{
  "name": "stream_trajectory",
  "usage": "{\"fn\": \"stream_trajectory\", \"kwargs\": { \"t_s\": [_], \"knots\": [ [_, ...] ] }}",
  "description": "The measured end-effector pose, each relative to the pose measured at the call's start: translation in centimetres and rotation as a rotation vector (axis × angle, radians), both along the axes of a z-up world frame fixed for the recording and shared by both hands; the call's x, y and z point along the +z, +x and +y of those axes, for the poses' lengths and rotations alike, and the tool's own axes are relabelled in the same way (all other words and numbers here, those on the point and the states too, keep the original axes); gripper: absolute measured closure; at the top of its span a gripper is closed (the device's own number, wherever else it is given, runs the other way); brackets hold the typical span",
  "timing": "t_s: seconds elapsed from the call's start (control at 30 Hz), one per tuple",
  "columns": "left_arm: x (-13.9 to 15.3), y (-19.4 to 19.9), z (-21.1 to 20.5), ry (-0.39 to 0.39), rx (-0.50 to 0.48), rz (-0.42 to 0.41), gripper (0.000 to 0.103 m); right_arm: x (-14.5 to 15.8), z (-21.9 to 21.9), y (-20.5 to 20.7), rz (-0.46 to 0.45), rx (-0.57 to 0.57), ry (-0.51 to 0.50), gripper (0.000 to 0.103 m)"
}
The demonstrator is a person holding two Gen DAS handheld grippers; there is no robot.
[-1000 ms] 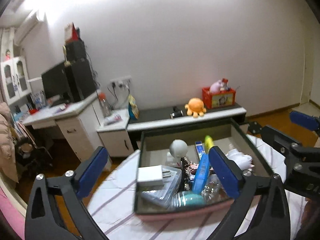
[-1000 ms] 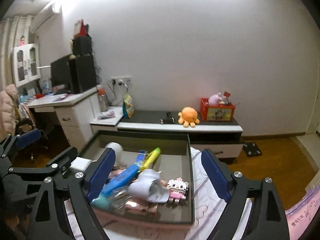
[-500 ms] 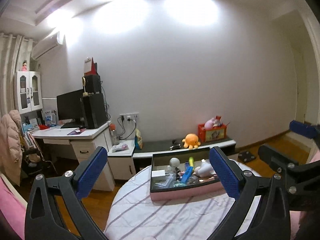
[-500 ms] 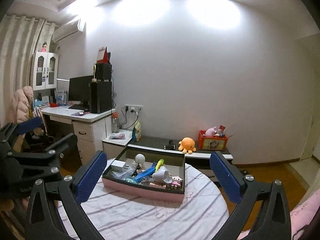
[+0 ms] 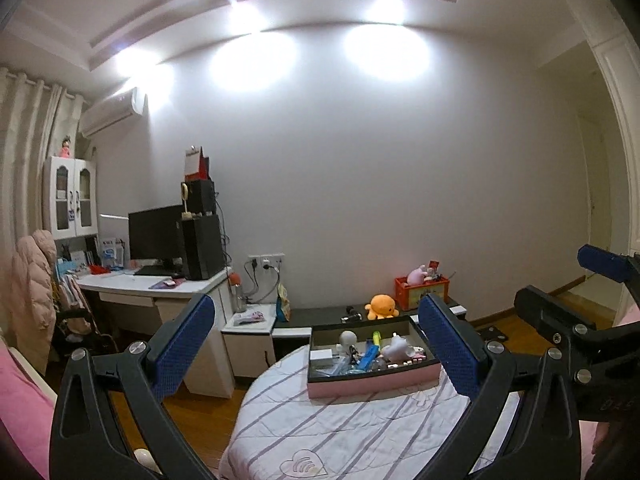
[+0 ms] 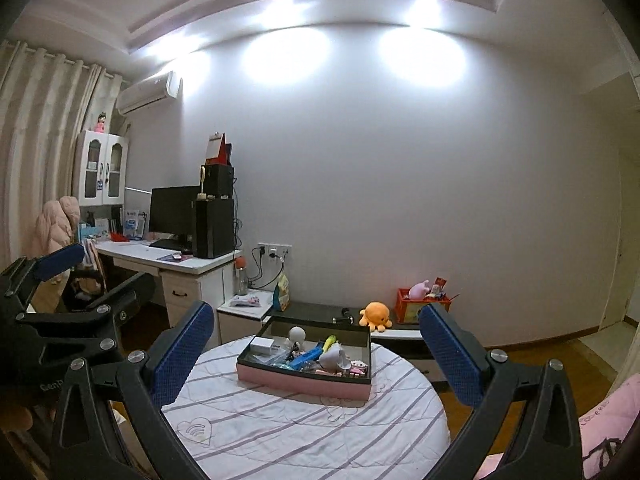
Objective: Organize rigid objects
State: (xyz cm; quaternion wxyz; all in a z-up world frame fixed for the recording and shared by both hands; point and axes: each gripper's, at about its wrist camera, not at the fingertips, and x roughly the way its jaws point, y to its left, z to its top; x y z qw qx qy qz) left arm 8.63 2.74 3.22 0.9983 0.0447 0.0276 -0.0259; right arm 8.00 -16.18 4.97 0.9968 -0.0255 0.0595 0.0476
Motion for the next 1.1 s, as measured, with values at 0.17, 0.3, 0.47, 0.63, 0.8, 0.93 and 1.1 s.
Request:
{"fn": "stream_trajectory", "kwargs": {
  "t_s": [0.17,0.3,0.47,0.63,0.8,0.93,1.1],
  "knots": [
    [0.6,-1.3,0.2,-0.005,0.001,-0.020,0.000,0.7,0.4,-1.4,-0.031,-0.007,-0.013,0.000],
    [1.0,-1.9,0.3,-0.003,0.006,-0.036,0.000,0.9,0.5,-2.3,-0.044,-0.005,-0.018,0.000],
    [1.4,-2.4,0.2,-0.004,0.007,-0.053,0.000,1.0,0.7,-2.7,-0.059,-0.005,-0.018,0.000],
    [1.4,-2.4,0.2,-0.004,0.007,-0.060,0.000,1.0,0.8,-2.9,-0.066,-0.007,-0.022,0.000],
    [1.5,-2.5,0.1,-0.011,0.000,-0.081,0.000,0.9,0.6,-3.1,-0.079,-0.007,-0.022,0.000],
    [1.5,-2.6,0.1,-0.015,-0.001,-0.089,0.000,0.9,0.7,-3.5,-0.097,-0.019,-0.031,0.000],
    [1.4,-2.5,-0.2,-0.004,0.002,-0.090,0.000,1.0,0.8,-3.8,-0.112,-0.025,-0.037,0.000]
  ]
}}
